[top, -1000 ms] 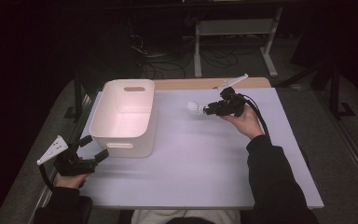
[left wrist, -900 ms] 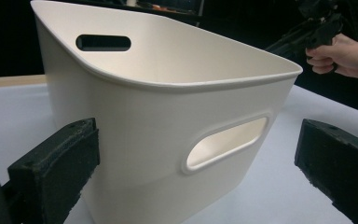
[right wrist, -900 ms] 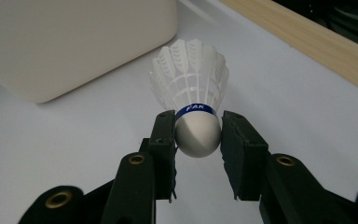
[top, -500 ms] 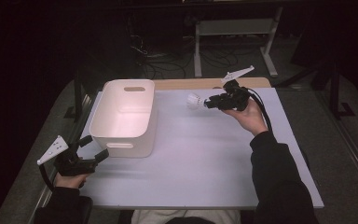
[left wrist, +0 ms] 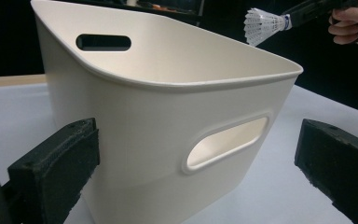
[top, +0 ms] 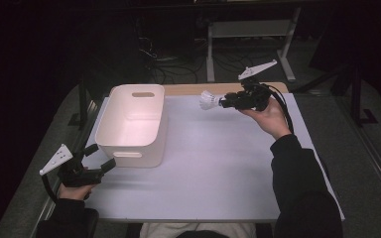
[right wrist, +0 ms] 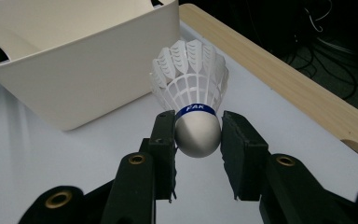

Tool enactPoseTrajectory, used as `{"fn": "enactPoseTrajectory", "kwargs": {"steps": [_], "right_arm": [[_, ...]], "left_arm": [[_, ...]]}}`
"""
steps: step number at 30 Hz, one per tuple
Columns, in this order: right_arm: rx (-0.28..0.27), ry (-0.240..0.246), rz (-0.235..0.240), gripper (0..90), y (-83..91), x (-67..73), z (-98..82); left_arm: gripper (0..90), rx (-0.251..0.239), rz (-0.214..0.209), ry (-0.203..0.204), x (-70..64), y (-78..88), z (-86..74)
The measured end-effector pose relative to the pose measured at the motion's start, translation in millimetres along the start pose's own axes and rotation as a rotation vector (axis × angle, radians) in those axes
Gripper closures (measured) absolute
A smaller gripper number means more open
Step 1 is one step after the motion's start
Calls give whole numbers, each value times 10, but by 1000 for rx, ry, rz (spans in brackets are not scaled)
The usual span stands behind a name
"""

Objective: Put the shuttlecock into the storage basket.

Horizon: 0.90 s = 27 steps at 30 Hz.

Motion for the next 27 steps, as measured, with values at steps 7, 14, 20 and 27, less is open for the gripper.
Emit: {"fn": "enactPoseTrajectory", "kwargs": {"steps": [7, 14, 20, 27], "right_arm": [[-16, 4, 1, 653, 64, 24, 85], [-32, 28, 10, 653, 101, 108, 244], [-45, 43, 16, 653, 121, 176, 361], [-66, 71, 33, 653, 140, 291, 538]], "left_arm": [[0, 1, 0, -1, 0, -2, 1], [0, 0, 0, -1, 0, -2, 0], [0, 0, -1, -1, 0, -1, 0], [0, -1, -1, 0, 0, -1, 1]]}}
Point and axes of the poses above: each handheld gripper's, and its own axes: y roughly backward along the jaws, z roughly out of its top, x roughly to its left, the point moved 2 cm from there along -y, roughly forward along the jaws, and after that the axes turned 9 degrees about -z, right-handed, at the moved point
